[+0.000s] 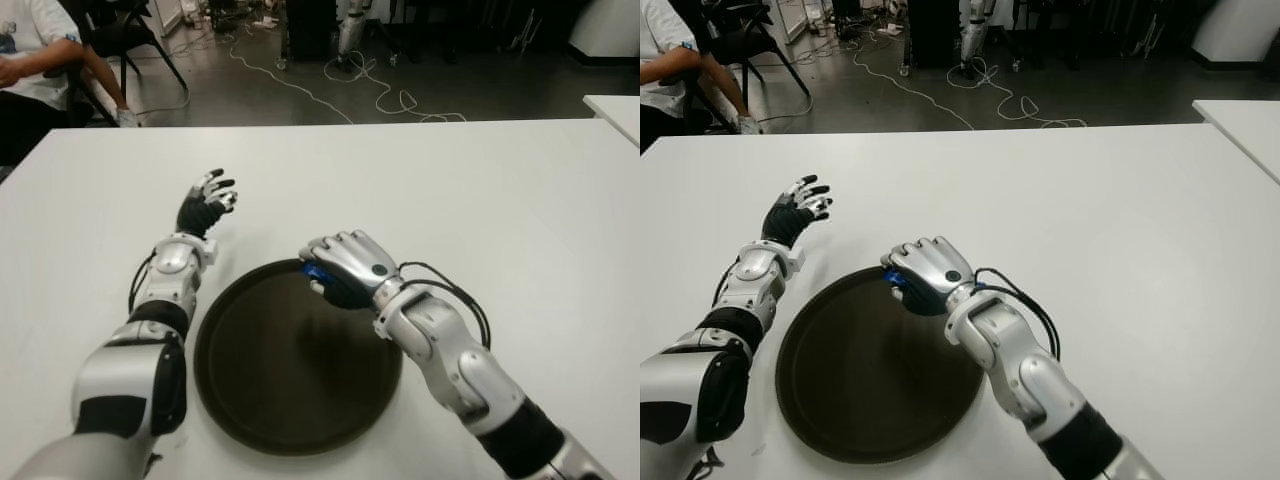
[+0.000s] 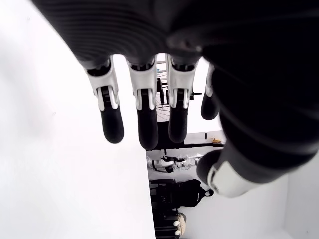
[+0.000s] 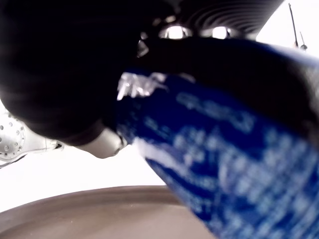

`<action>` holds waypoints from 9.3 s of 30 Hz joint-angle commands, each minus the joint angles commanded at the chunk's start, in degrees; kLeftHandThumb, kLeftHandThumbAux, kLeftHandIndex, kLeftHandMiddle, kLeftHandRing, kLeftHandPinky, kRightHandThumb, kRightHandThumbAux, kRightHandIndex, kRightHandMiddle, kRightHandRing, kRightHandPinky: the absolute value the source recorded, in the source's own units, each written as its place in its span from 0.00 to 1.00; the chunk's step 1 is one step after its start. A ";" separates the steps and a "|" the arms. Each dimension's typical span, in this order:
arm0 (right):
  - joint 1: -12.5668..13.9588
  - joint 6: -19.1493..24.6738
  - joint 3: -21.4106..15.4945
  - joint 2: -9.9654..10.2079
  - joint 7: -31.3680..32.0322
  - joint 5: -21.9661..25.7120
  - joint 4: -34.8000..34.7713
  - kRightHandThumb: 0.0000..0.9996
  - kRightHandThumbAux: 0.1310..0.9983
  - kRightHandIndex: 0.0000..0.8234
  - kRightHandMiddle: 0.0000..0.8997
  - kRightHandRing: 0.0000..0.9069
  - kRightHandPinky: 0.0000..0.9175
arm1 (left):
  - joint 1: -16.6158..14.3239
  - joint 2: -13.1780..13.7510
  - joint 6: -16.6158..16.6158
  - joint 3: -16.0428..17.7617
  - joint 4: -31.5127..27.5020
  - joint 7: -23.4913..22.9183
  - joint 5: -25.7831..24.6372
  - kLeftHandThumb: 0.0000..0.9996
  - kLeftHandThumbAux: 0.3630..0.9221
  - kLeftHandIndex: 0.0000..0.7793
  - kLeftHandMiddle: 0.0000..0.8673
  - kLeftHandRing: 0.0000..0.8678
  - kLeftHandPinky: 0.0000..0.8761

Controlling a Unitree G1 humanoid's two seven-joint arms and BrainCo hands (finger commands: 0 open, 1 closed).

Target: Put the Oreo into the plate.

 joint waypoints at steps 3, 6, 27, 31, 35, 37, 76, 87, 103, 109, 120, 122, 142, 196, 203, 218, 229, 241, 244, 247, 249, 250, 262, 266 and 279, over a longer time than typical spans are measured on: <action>-2.30 -1.09 0.01 0.48 -1.99 0.65 5.67 0.70 0.69 0.52 0.77 0.80 0.80 | -0.08 -0.14 0.11 0.00 0.04 0.09 -0.10 0.01 0.63 0.16 0.24 0.25 0.26; -4.43 -1.79 -0.23 0.88 -4.36 1.40 11.13 0.70 0.69 0.52 0.78 0.80 0.79 | -0.12 -0.26 0.14 -0.02 0.06 0.15 -0.12 0.01 0.63 0.15 0.24 0.24 0.25; -10.74 -7.06 0.99 2.61 -17.74 4.86 32.43 0.70 0.69 0.52 0.81 0.82 0.81 | -0.32 -0.73 0.38 0.05 0.04 1.20 -0.24 0.02 0.59 0.16 0.24 0.25 0.26; -11.06 -7.36 1.41 3.01 -18.27 5.12 33.77 0.70 0.69 0.52 0.82 0.83 0.81 | -0.35 -0.75 0.39 0.04 0.05 1.19 -0.25 0.03 0.59 0.15 0.24 0.25 0.26; -11.44 -7.45 1.89 3.42 -18.53 5.02 34.95 0.70 0.69 0.52 0.82 0.83 0.82 | -0.36 -0.79 0.42 0.09 0.05 1.09 -0.33 0.03 0.58 0.15 0.24 0.25 0.27; -11.61 -7.49 2.11 3.51 -18.49 4.96 35.24 0.70 0.69 0.53 0.81 0.83 0.82 | -0.37 -0.80 0.46 0.12 0.04 0.99 -0.38 0.03 0.58 0.16 0.24 0.25 0.27; -6.98 -2.36 5.01 -0.22 -6.48 2.67 13.76 0.69 0.69 0.52 0.77 0.79 0.80 | -0.37 -0.84 0.13 0.68 0.10 0.06 -1.08 0.05 0.57 0.17 0.25 0.26 0.28; -6.26 -7.87 6.23 -2.87 -3.53 3.94 11.42 0.70 0.69 0.52 0.80 0.82 0.82 | -0.42 -0.70 0.29 0.50 0.28 0.20 -0.67 0.05 0.61 0.17 0.25 0.25 0.27; -9.95 -15.71 6.21 -3.10 -2.87 4.26 17.44 0.69 0.69 0.52 0.81 0.82 0.80 | -0.46 -0.89 0.37 0.59 0.21 0.72 -0.65 0.04 0.60 0.16 0.24 0.25 0.26; -10.28 -15.79 6.22 -3.03 -3.20 4.02 18.10 0.69 0.69 0.52 0.81 0.81 0.80 | -0.47 -0.87 0.26 0.51 0.20 0.95 -0.51 0.02 0.59 0.16 0.25 0.25 0.26; -12.62 -21.80 5.53 -2.32 -4.07 7.93 26.02 0.69 0.69 0.52 0.79 0.81 0.77 | -0.52 -0.83 0.43 0.15 0.28 1.28 -0.09 0.03 0.55 0.16 0.24 0.25 0.26; -12.91 -22.50 5.46 -2.22 -4.32 8.08 26.85 0.69 0.69 0.51 0.79 0.80 0.77 | -0.52 -0.83 0.44 0.14 0.28 1.28 -0.10 0.03 0.55 0.16 0.24 0.25 0.26; -14.77 -38.27 1.51 0.95 -2.21 22.02 40.33 0.69 0.69 0.52 0.67 0.66 0.62 | -0.48 -0.80 0.38 0.35 0.31 0.49 -0.41 0.04 0.59 0.17 0.25 0.25 0.27; -14.73 -45.87 -2.60 4.58 0.36 28.97 47.71 0.69 0.69 0.51 0.60 0.57 0.51 | -0.49 -0.88 0.30 0.28 0.28 0.71 -0.28 0.01 0.61 0.17 0.24 0.25 0.27; -14.22 -46.09 -2.86 5.60 0.12 29.37 49.88 0.25 0.65 0.27 0.32 0.29 0.25 | -0.56 -1.03 0.35 0.36 0.24 0.80 -0.41 0.02 0.59 0.16 0.24 0.25 0.27; -13.78 -42.66 -1.84 4.62 -5.65 24.03 47.46 0.00 0.30 0.00 0.01 0.01 0.02 | -0.90 -1.21 0.65 0.62 0.40 0.53 -0.59 0.05 0.60 0.18 0.26 0.26 0.27; -14.34 -41.90 -0.95 4.69 -7.11 22.75 48.79 0.00 0.21 0.00 0.00 0.00 0.00 | -0.88 -1.17 0.43 0.56 0.40 0.37 -0.49 0.05 0.55 0.17 0.25 0.26 0.28; -14.91 -40.91 -0.76 4.71 -8.08 21.22 48.84 0.00 0.17 0.00 0.00 0.00 0.00 | -0.86 -1.01 0.12 0.38 0.52 0.35 -0.23 0.03 0.56 0.16 0.24 0.26 0.28; -15.12 -41.06 -0.62 4.58 -8.78 20.73 49.10 0.00 0.17 0.00 0.00 0.00 0.00 | -0.89 -0.94 0.16 0.32 0.57 0.41 -0.14 0.03 0.57 0.16 0.24 0.26 0.27; -15.37 -41.19 -0.52 4.52 -9.19 20.53 49.46 0.00 0.19 0.00 0.00 0.00 0.00 | -0.89 -0.90 0.22 0.32 0.61 0.40 -0.13 0.03 0.59 0.17 0.24 0.26 0.27; -15.46 -41.18 -0.60 4.33 -9.43 20.40 49.30 0.00 0.20 0.00 0.00 0.00 0.00 | -0.92 -0.86 0.28 0.25 0.65 0.41 -0.05 0.04 0.60 0.17 0.25 0.26 0.27; -15.47 -41.19 -0.71 4.20 -9.56 20.39 49.09 0.00 0.21 0.00 0.00 0.00 0.00 | -0.95 -0.83 0.35 0.22 0.67 0.44 0.00 0.04 0.60 0.17 0.25 0.26 0.27; -16.24 -42.01 -2.26 2.92 -11.41 20.76 47.75 0.00 0.21 0.00 0.00 0.00 0.00 | -1.18 -0.83 0.81 0.49 0.89 0.15 -0.36 0.04 0.60 0.18 0.26 0.26 0.28; -16.32 -43.57 -3.61 1.61 -11.91 21.80 46.48 0.00 0.20 0.00 0.00 0.00 0.00 | -1.34 -0.85 1.23 0.78 0.93 -0.18 -0.67 0.04 0.64 0.19 0.27 0.27 0.28; -18.21 -49.76 -9.22 -4.03 -13.66 25.64 50.27 0.00 0.19 0.00 0.01 0.00 0.00 | -1.47 -1.01 2.60 1.04 0.74 0.38 -0.53 0.04 0.62 0.17 0.25 0.25 0.27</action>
